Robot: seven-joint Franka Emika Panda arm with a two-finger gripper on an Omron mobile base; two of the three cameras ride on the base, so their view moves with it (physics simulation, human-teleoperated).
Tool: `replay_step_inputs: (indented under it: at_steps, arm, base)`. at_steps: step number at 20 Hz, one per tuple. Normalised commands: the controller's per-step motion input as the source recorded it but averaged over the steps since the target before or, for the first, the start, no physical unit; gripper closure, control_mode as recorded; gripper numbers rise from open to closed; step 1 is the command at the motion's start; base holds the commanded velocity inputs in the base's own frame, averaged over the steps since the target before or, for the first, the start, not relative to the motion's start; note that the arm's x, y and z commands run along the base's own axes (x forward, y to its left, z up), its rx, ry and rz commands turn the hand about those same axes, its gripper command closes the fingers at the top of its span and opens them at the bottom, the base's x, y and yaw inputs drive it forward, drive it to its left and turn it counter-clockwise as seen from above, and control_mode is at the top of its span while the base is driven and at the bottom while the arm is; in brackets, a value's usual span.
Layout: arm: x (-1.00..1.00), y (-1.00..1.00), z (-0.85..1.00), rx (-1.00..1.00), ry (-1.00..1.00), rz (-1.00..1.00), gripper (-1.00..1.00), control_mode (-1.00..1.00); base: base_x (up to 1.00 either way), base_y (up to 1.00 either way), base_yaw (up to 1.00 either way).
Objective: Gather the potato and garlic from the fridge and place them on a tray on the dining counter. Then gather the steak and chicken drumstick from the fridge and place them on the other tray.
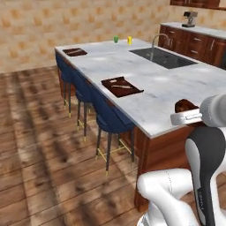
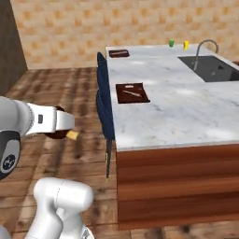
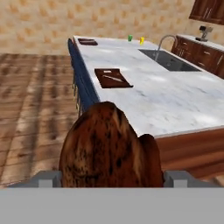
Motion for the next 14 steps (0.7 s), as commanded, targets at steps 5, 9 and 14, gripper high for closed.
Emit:
replay_step_inputs:
  at_steps: [5,9,14]
  arm:
    - [0.0,0.0,0.0,0.0,0.0,0.0,1.0,1.0]
    - [0.0,0.0,0.0,0.0,0.0,0.0,1.0,1.0]
    - [0.0,0.0,0.0,0.0,0.0,0.0,1.0,1.0]
  base:
    - [0.78,1.0,-0.47]
    - [0.71,1.0,-0.45]
    - [0.68,1.0,-0.46]
